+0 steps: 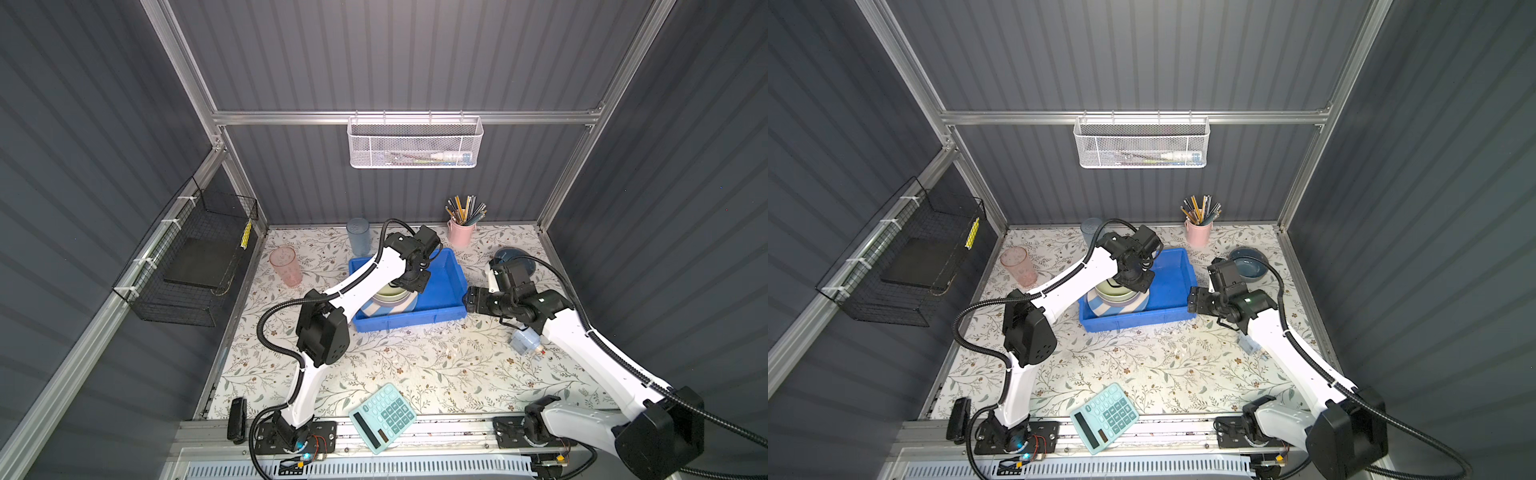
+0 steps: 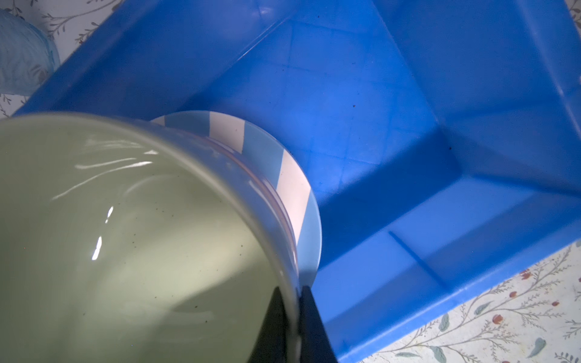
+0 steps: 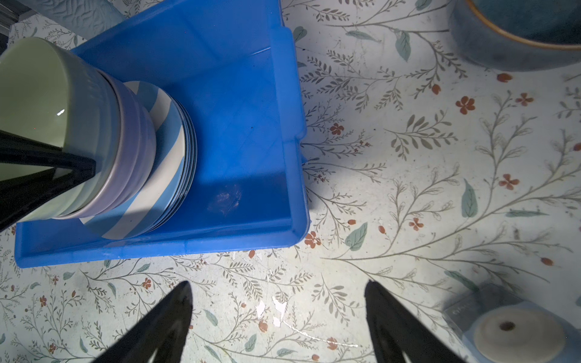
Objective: Place the mixed dishes into the plastic bin
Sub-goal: 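Open the left gripper on the green bowl while right moves toward the blue bowl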
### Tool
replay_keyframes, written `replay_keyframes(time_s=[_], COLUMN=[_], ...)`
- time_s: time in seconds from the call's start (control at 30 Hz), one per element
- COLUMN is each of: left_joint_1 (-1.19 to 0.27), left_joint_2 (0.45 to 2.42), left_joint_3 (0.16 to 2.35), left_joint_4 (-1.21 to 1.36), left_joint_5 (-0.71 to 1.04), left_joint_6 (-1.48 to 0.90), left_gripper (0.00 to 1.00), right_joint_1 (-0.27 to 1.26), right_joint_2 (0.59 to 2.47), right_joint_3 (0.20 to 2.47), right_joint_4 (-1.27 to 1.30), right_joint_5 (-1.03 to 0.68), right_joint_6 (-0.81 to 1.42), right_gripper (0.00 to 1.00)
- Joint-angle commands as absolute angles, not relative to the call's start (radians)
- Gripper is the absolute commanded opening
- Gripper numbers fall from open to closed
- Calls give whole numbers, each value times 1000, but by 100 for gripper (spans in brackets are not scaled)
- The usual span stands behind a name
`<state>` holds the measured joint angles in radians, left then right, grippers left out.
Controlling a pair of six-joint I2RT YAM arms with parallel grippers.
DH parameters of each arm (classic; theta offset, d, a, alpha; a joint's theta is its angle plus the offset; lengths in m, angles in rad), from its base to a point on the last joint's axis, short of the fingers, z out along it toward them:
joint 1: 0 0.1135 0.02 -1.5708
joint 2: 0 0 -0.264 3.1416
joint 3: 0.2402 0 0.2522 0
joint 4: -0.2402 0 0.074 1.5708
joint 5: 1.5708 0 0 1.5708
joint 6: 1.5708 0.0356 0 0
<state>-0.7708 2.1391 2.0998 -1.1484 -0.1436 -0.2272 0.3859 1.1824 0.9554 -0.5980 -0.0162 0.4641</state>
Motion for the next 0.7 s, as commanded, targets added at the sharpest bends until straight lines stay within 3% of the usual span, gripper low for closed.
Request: replay_keyframes(time_s=[0.0,0.13,0.4,0.67], left_joint_1=[-770,-769,-721,-552], left_joint_2=[2105,2072,1941,1622], left_joint_3=[2077,2080,2036,1698], left_joint_4=[-1177,-1173,-1114,-858], left_joint_5=[-153,-162,-143,-78], left_joint_6=[-215,-220,-237,-271], left_gripper=[17,36,55,83], right_joint_1=[382,369,278,81], right_joint_2=[1195,1217,1282,1406], right_joint_3=[975,1008,1096,1184], right_joint_4=[-602,-605,-609,-609], right_joint_5=[-8,0,-3,14], right_joint_6=[464,451,409,373], right_gripper=[86,86,86,85])
